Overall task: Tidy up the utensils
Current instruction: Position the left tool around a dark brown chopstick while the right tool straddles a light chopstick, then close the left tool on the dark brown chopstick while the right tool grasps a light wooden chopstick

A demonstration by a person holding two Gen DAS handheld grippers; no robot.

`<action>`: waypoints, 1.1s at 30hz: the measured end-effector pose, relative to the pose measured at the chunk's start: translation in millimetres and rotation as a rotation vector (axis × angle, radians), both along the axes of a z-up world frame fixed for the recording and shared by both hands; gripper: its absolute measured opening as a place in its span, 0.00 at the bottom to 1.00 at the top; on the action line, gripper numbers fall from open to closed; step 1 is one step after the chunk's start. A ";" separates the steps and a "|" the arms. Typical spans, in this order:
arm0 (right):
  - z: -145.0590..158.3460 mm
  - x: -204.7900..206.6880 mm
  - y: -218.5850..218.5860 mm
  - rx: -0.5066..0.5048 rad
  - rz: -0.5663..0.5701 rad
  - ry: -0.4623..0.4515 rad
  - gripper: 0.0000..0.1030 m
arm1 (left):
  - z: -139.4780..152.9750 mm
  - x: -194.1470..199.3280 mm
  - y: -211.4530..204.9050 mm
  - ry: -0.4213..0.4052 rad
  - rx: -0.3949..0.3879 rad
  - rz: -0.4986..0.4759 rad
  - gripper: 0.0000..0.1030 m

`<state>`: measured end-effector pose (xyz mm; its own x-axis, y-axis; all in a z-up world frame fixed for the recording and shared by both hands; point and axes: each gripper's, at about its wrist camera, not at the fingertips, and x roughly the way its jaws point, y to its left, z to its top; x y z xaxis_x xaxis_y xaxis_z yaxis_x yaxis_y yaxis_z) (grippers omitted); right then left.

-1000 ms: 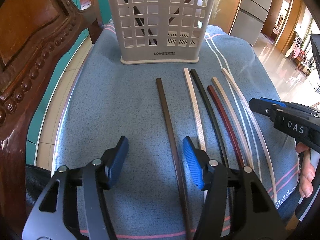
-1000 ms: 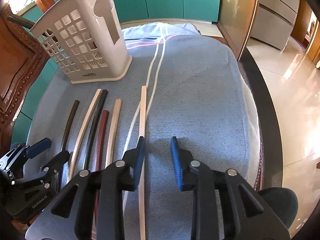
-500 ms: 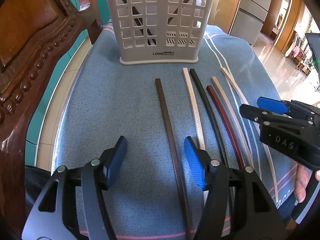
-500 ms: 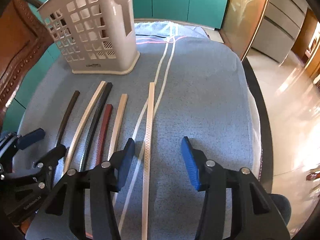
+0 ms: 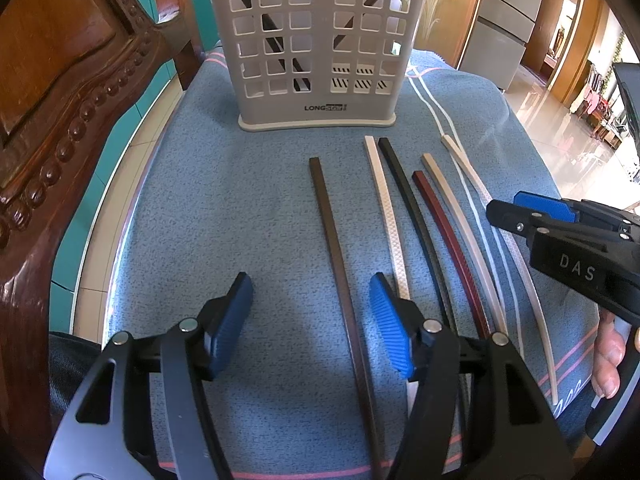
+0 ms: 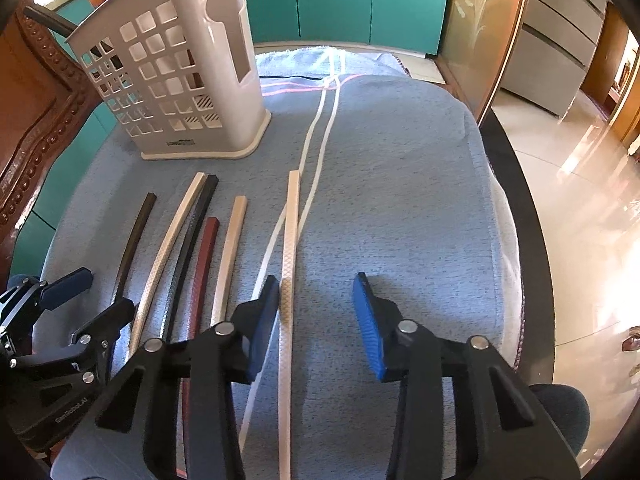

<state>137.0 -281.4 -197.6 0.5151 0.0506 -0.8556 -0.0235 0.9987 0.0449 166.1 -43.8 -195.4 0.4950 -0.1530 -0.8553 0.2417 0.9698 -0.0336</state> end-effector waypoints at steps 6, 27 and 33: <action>-0.4 0.6 -1.4 -0.002 -0.008 -0.002 0.32 | 0.1 -0.6 -0.5 0.000 0.000 0.000 0.61; -0.1 13.4 4.8 -0.071 0.025 0.002 0.22 | -1.5 1.7 -2.1 0.007 0.003 -0.001 0.63; -0.8 21.9 7.6 -0.077 0.025 -0.009 0.19 | -2.2 9.5 -1.2 0.014 0.007 0.002 0.65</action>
<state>158.9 -273.8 -198.3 0.5221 -0.0024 -0.8529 -0.0482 0.9983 -0.0323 175.6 -45.0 -197.6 0.4836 -0.1458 -0.8631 0.2393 0.9705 -0.0299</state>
